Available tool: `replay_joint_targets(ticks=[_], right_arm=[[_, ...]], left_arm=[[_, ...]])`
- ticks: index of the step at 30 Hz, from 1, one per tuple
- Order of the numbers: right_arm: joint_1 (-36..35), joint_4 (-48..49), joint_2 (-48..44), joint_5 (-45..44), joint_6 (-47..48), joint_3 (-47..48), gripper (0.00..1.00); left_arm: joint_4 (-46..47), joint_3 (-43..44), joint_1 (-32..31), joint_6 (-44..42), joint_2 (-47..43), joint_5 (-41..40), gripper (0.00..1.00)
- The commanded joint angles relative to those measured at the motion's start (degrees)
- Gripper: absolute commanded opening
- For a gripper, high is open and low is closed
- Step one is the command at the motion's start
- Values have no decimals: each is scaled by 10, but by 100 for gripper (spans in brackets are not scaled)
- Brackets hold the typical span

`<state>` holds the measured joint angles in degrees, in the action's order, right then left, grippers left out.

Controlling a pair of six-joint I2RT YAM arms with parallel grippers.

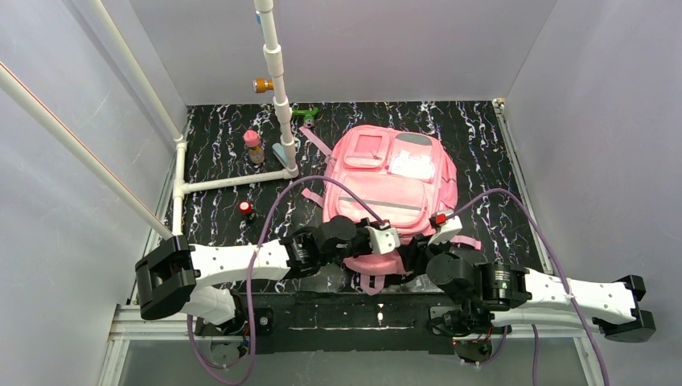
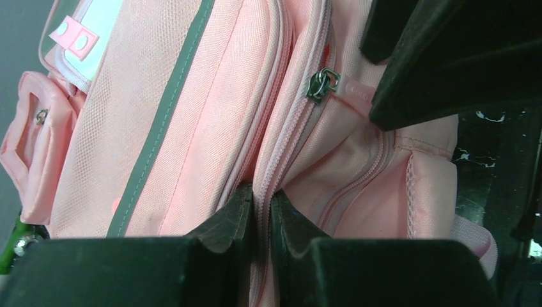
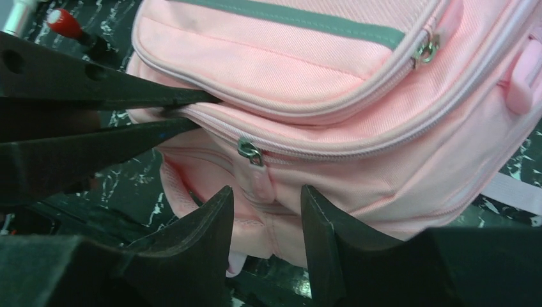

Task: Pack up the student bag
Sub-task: Zip the student bag at the center of the board.

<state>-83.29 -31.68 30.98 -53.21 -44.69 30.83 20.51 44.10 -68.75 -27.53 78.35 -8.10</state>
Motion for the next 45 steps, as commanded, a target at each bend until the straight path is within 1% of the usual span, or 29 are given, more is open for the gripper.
replay_joint_targets(ticks=[1,5,9,10,11,14,15,17,19,20,22,26,31,33,37,39,43,45], right_arm=[[-2,103,-2,0,23,-1,53],[-2,69,46,-13,24,35,53],[-2,36,111,-41,19,68,49],[-2,28,129,-47,17,78,47],[-2,20,150,-53,16,86,40],[-2,-18,191,-72,12,116,15],[-2,-38,202,-80,8,127,11],[-2,-89,218,-94,-4,153,8],[-2,-147,220,-104,-19,176,6],[-2,-160,215,-104,-22,185,5],[-2,-188,194,-92,-15,195,1],[-2,-173,118,-53,36,187,1],[-2,-202,48,-66,9,180,1],[-2,-205,37,-71,2,181,1],[-2,-236,58,-95,-28,190,1],[-2,-267,77,-108,-69,200,1],[-2,-304,97,-129,-115,203,1],[-2,-337,105,-143,-161,205,1]], left_arm=[[25,-4,-1,65,-50,36,0],[15,-8,-1,64,-61,36,0],[12,-11,-1,73,-74,40,0],[12,-12,-1,74,-75,40,0],[11,-13,-1,73,-77,40,0],[10,-22,-1,68,-88,33,0],[9,-26,0,62,-92,31,0],[7,-39,5,51,-105,34,0],[3,-54,22,46,-129,58,0],[1,-62,30,47,-137,70,0],[-10,-75,60,53,-167,128,0],[-60,-90,97,55,-219,189,0],[-106,-112,148,62,-306,289,0],[-126,-116,156,59,-339,307,0],[-166,-118,166,55,-405,312,0],[-183,-116,171,57,-431,314,0],[-224,-105,172,63,-474,305,0],[-241,-102,172,61,-491,299,0]])
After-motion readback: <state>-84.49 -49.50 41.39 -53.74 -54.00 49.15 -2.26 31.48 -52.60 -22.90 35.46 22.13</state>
